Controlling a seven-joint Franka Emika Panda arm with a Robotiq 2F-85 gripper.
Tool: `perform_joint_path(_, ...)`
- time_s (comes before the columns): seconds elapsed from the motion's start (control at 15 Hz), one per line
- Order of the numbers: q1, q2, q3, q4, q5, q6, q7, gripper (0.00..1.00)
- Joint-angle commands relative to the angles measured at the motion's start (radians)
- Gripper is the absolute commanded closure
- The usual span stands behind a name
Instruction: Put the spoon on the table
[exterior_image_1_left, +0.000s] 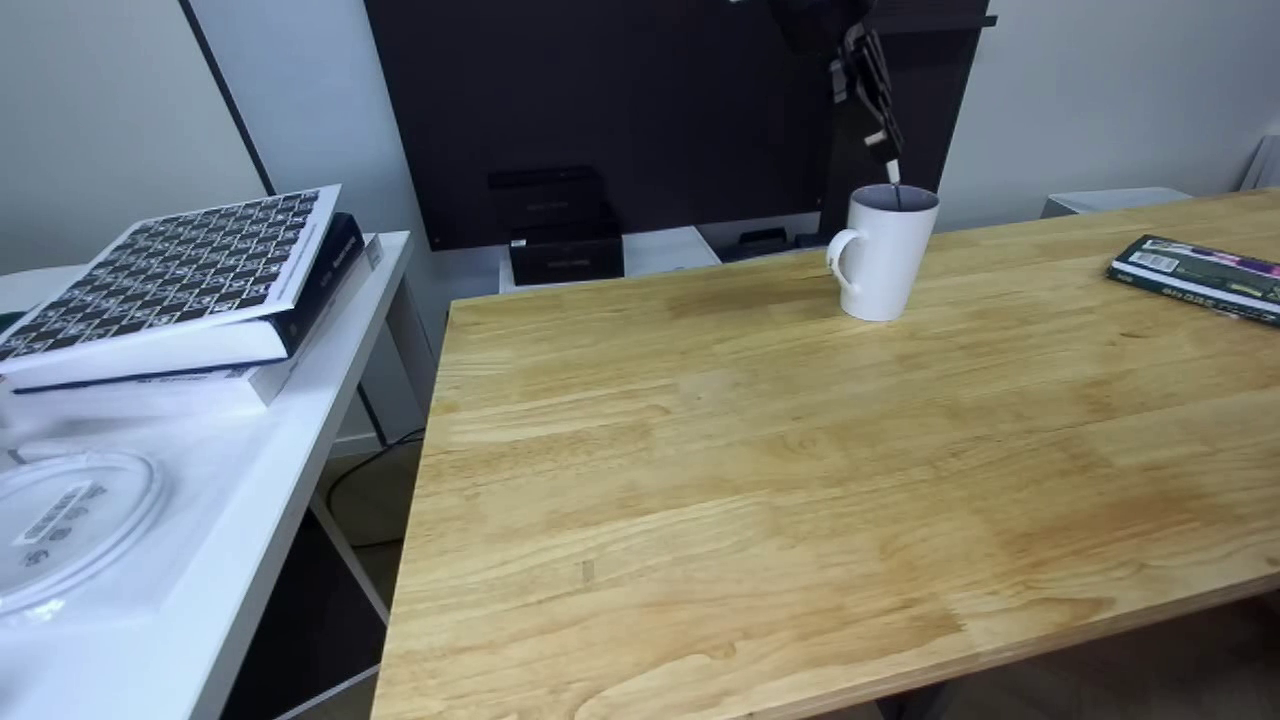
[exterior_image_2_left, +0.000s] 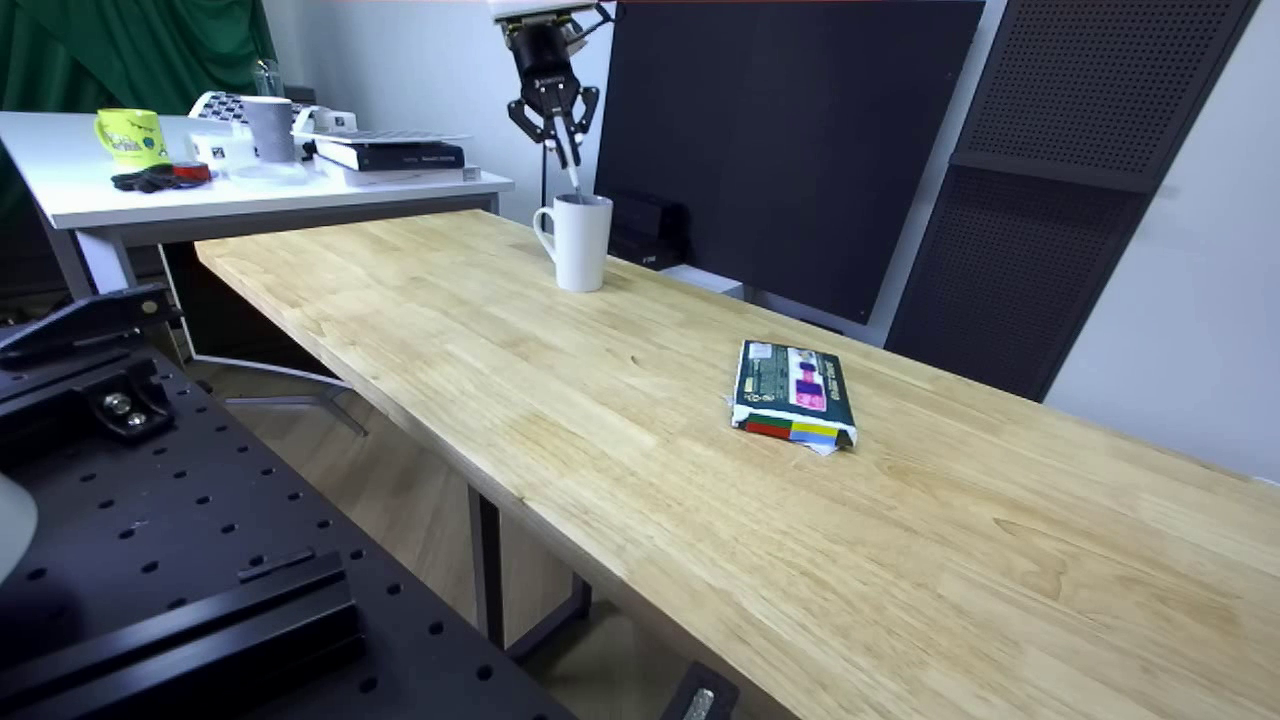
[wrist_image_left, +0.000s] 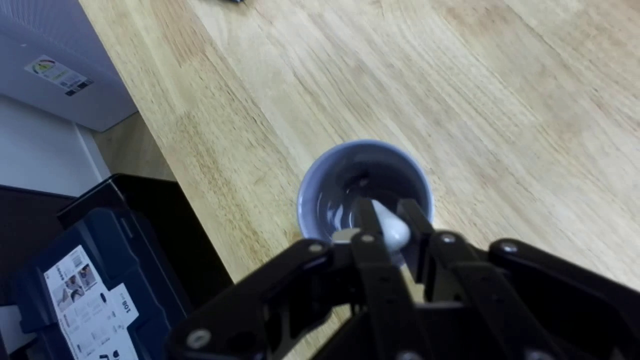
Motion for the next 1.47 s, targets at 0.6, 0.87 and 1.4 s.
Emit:
perform_joint_path(0.6, -0.006, -0.149, -0.020, 0.178, -0.013, -0.257, -0.068, 0.96)
perform_joint_path(0.87, 0.000, -0.144, -0.002, 0.139, 0.007, -0.269, -0.072, 0.96)
perform_joint_path(1.4, 0.035, -0.048, 0.080, 0.072, 0.074, -0.204, -0.133, 0.96)
